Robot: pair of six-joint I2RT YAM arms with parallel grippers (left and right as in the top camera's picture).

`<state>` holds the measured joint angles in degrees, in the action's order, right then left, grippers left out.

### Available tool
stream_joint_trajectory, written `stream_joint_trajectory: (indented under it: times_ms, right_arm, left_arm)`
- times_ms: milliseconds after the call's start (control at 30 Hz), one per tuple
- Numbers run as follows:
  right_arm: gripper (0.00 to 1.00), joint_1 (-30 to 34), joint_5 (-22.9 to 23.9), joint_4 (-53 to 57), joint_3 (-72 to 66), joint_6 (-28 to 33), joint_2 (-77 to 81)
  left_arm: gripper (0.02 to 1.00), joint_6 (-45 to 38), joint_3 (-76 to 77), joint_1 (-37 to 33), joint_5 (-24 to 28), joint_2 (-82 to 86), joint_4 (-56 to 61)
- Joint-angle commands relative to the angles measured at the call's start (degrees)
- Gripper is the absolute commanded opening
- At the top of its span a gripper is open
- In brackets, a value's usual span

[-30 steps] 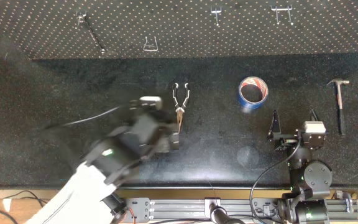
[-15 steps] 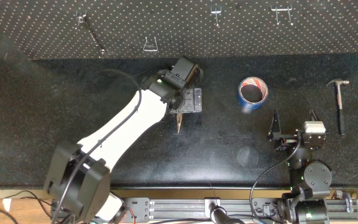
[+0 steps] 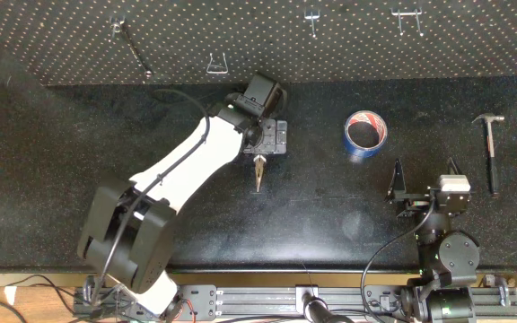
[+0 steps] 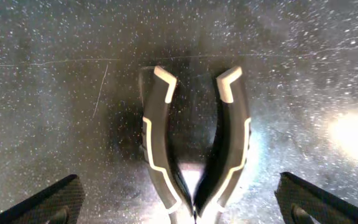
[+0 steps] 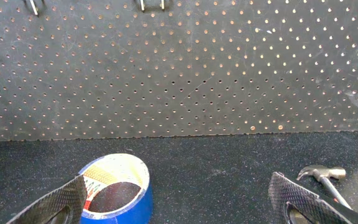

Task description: Place Tools Onto Pegboard

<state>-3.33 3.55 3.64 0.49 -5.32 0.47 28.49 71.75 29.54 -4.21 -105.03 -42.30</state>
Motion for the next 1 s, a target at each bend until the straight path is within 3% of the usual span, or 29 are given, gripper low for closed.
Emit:
stream_joint_trajectory:
  times_ms: [33,1000]
  right_arm:
    - [0.958,0.2,0.5,0.2,-0.3,-0.4,-0.4]
    - [0.958,0.2,0.5,0.2,-0.3,-0.4,-0.4]
  left_arm:
    - [0.998,-0.6,1.4,-0.3,0.4,-3.0,0.8]
    - [1.000,2.8,2.5,-1.4,3.4,-8.0,2.1]
